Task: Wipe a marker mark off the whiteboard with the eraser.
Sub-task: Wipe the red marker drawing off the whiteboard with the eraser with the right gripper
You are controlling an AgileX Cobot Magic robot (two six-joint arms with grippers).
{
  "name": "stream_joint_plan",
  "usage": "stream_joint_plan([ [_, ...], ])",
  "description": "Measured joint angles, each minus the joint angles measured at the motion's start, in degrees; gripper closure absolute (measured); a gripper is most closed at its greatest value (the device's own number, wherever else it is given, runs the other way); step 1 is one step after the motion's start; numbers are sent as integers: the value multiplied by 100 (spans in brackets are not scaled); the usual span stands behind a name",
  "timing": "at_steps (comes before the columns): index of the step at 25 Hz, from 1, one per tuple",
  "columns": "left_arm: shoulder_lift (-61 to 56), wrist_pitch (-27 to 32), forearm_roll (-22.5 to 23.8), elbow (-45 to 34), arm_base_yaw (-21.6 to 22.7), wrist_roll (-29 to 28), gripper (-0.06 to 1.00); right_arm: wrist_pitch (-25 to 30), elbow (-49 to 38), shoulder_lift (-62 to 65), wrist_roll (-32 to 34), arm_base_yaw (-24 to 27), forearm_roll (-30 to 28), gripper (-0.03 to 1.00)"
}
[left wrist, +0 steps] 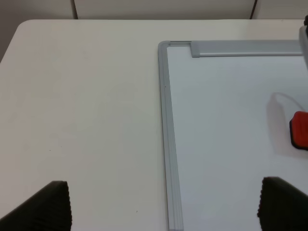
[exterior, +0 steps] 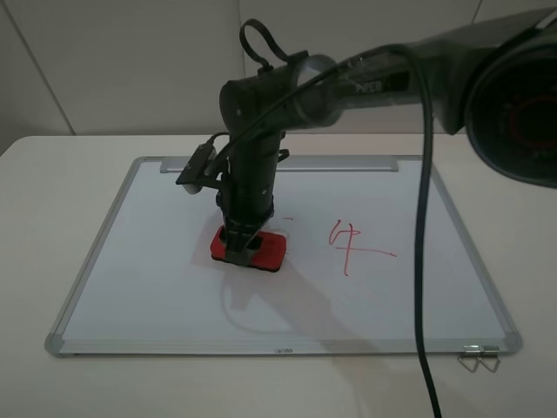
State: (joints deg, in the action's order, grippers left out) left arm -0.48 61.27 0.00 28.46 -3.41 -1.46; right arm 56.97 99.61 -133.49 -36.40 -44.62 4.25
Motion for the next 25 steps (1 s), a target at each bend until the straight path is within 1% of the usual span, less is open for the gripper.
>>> stream_joint_plan([
  [4,0,0,0,0,0,0,17,13,0,0,0,-267,314,47],
  [7,0,0,0,0,0,0,17,23,0,-4,0,-292,359,47],
  [9,0,0,0,0,0,0,17,45,0,-4,7,-285,312,47],
  [13,0,0,0,0,0,0,17,69,0,-4,139,-194,25,47],
  [16,0,0,0,0,0,0,17,33,0,-4,420,35,-231,47],
  [19,0,0,0,0,0,0,17,-100,0,-4,702,398,-425,47],
  [25,0,0,0,0,0,0,17,-643,0,-4,1276,1134,-504,47],
])
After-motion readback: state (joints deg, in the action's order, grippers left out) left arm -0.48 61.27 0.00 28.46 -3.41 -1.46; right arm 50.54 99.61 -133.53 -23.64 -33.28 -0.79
